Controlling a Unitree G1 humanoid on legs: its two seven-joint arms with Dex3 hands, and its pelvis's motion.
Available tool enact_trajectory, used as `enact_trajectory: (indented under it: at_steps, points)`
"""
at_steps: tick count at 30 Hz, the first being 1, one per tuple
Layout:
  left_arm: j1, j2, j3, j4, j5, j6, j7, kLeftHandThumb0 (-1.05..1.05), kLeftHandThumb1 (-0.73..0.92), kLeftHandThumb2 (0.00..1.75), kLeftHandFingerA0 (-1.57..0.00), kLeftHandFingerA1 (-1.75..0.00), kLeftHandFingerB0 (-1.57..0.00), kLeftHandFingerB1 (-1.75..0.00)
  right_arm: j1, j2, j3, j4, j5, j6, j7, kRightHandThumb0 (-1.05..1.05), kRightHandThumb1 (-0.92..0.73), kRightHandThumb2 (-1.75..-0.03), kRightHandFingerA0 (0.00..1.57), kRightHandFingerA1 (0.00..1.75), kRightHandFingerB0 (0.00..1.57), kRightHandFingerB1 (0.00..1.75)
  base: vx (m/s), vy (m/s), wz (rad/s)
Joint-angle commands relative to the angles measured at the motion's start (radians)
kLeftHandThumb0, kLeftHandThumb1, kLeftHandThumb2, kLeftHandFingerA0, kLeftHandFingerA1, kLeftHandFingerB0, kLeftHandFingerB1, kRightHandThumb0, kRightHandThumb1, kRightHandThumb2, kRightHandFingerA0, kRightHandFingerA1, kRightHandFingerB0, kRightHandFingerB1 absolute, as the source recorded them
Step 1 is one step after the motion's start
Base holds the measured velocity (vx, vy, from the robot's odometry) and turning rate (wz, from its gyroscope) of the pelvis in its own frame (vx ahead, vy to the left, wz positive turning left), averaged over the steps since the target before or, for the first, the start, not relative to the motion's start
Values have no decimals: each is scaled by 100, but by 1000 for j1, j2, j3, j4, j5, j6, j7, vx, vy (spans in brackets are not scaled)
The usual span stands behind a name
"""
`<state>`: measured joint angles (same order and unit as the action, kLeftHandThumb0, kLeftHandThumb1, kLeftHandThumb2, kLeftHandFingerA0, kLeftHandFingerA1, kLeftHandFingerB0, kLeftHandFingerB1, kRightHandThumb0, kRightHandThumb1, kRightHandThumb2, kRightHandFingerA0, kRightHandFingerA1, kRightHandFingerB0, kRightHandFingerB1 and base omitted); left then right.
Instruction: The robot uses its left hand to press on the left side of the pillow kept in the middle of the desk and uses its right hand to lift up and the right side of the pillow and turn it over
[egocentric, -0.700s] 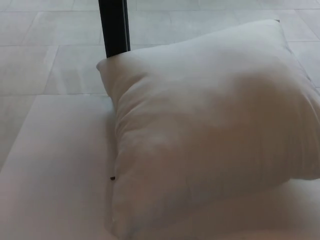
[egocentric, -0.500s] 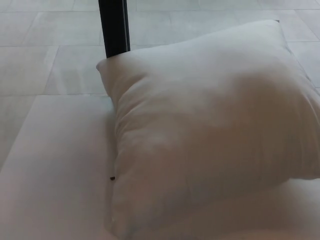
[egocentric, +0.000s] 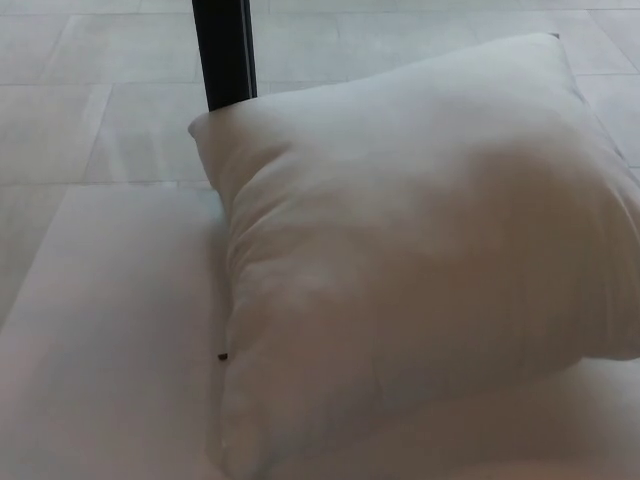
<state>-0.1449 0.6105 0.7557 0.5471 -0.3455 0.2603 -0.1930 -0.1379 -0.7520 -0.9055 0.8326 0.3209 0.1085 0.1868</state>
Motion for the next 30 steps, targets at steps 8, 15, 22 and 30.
enact_trajectory:
  at_steps: [8, 15, 22, 30]
  points:
    - [-240, -209, -334, -701, -230, 500, 120, -105, 83, 117, 0, -22, 0, -1, -264, 103, 299, -572, 117, 297, 28, -95, -72, -119, 10, 50, 6, 17, 0, 0, 0]
    - [-260, -334, -471, -662, -139, 534, 134, -91, 70, 106, -1, -30, 0, -7, -268, 161, 438, -588, 53, 307, 70, -102, -92, -71, 24, 42, 10, 23, 0, 0, 0]
    - [-272, -417, -596, -642, -60, 569, 152, -98, 73, 114, 0, -33, 0, -7, -247, 191, 530, -590, 8, 336, 51, -99, -92, -68, 29, 41, 12, 24, 0, 0, 0]
    - [-306, -486, -707, -630, -22, 670, 197, -101, 73, 108, -2, -38, 0, -1, -248, 251, 663, -557, -46, 331, 33, -102, -92, -69, 29, 45, 11, 25, 0, 0, 0]
